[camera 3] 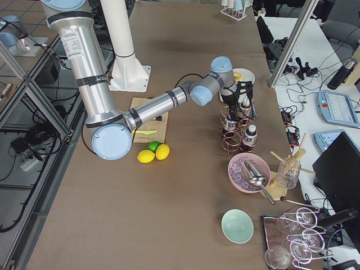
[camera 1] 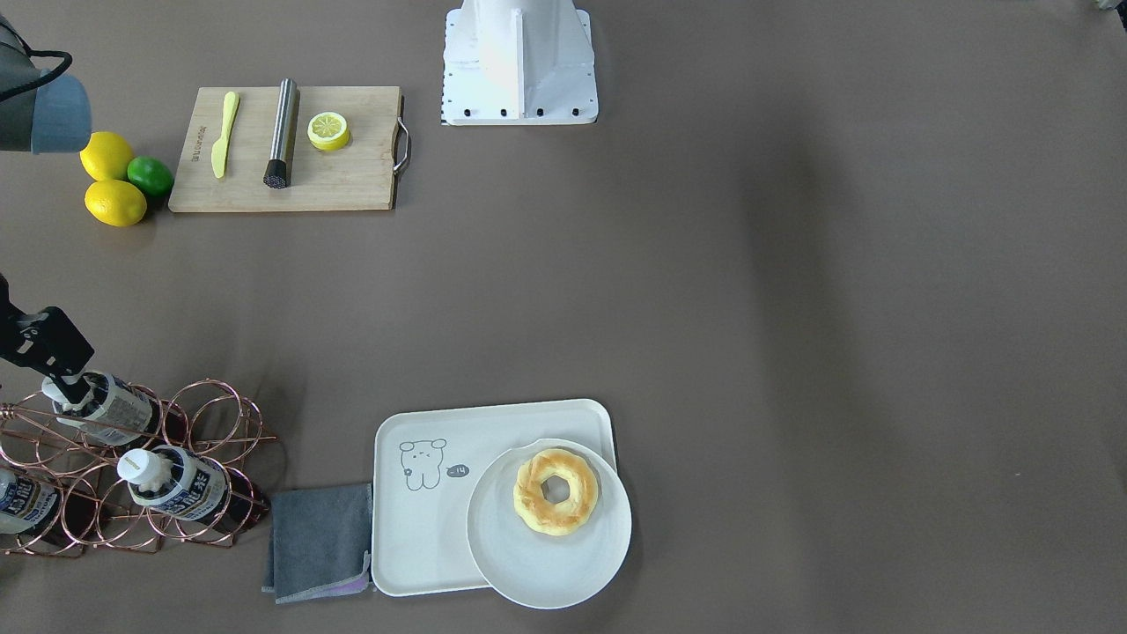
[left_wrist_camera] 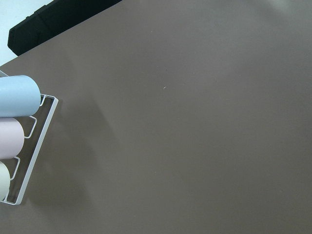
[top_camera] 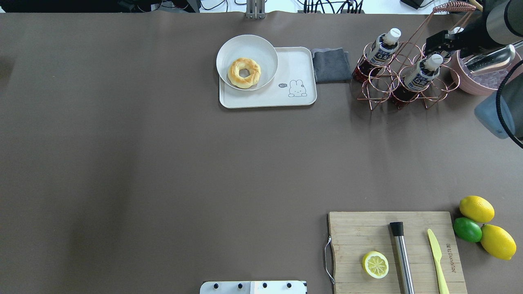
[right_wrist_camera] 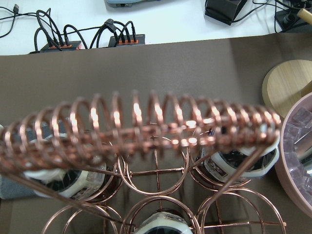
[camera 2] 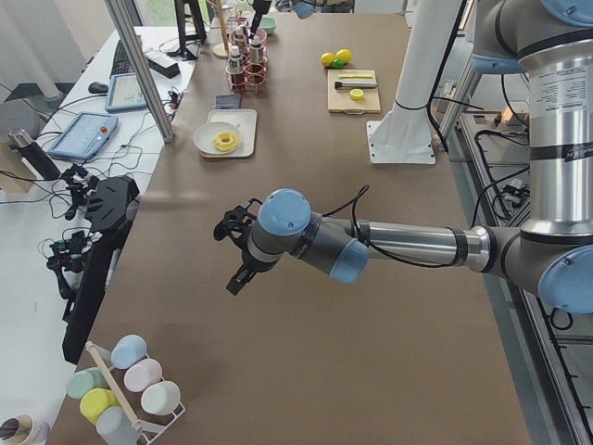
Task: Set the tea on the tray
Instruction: 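Reach the right gripper to a dark tea bottle in the copper rack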
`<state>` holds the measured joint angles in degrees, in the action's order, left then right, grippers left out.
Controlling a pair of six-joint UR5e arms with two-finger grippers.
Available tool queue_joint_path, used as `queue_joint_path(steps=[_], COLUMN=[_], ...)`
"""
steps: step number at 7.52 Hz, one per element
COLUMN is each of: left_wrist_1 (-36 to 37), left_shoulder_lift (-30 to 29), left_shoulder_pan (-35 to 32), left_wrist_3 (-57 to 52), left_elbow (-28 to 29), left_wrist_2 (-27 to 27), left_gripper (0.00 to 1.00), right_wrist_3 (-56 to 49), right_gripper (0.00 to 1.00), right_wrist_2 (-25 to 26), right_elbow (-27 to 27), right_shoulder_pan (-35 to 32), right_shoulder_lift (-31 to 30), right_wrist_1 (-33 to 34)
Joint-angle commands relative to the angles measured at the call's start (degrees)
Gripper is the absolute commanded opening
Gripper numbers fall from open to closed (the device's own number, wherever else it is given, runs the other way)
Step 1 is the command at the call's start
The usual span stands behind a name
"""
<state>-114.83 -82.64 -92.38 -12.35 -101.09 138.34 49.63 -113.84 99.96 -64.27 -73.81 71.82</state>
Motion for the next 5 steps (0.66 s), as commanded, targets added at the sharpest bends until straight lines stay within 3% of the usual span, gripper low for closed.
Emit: queue_joint_path(steps=[1, 5], left_wrist_1=[-0.13, -0.13], left_shoulder_lift=[0.03, 0.03], left_shoulder_pan=[0.00, 0.00], left_wrist_3=[0.05, 0.05], left_elbow=[0.01, 0.01], left_wrist_2=[0.00, 0.00], left_gripper=[0.99, 0.99], right_wrist_3=[0.55, 0.46], right_gripper=[0.86, 0.79], right_wrist_2=[2.30, 3.19], right_elbow=[0.15, 0.59], right_shoulder_pan=[1.60, 2.31], right_shoulder_lift=[0.06, -0.46], right_wrist_1=[-0.54, -0.54])
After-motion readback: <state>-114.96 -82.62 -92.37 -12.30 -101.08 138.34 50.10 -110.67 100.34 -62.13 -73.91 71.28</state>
